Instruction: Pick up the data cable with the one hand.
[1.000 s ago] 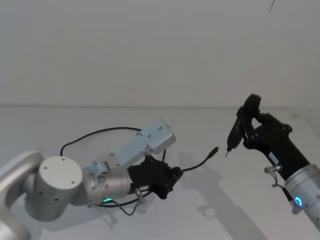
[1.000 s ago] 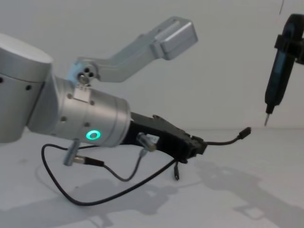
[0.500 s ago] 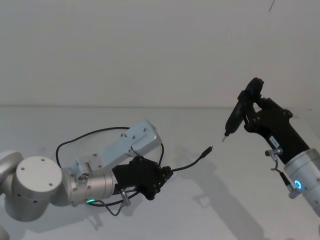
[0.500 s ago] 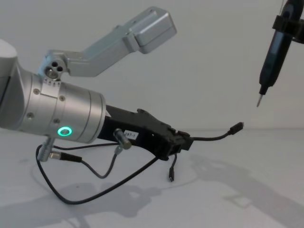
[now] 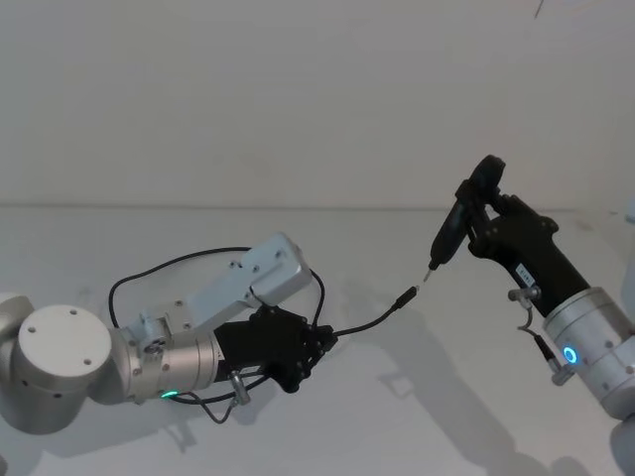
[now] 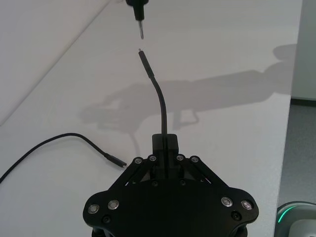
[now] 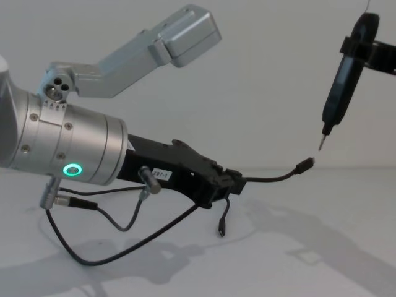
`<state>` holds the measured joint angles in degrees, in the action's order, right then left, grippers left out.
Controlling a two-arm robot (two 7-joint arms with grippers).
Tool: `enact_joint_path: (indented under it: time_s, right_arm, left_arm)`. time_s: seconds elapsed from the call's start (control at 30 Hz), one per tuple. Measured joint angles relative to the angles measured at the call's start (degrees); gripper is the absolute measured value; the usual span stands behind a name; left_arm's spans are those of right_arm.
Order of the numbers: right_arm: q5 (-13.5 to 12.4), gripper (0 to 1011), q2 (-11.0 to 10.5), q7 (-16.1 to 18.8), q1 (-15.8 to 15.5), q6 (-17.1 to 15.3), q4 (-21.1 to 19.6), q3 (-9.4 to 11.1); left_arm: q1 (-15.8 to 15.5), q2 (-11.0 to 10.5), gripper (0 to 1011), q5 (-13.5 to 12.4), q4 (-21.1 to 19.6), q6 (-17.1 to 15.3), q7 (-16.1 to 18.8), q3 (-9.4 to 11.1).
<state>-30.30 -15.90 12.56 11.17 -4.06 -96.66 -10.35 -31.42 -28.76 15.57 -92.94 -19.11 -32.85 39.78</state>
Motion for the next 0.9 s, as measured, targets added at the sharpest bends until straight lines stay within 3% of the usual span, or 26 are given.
enact_joint_path:
  time_s: [0.9]
  right_arm:
    - [0.5,279,0.4,0.5,2.0,1.7,4.6,-1.4]
  left_arm:
    - [0.1,-0.5,40,0.0,-0.3,0.4,-0.3,-0.2]
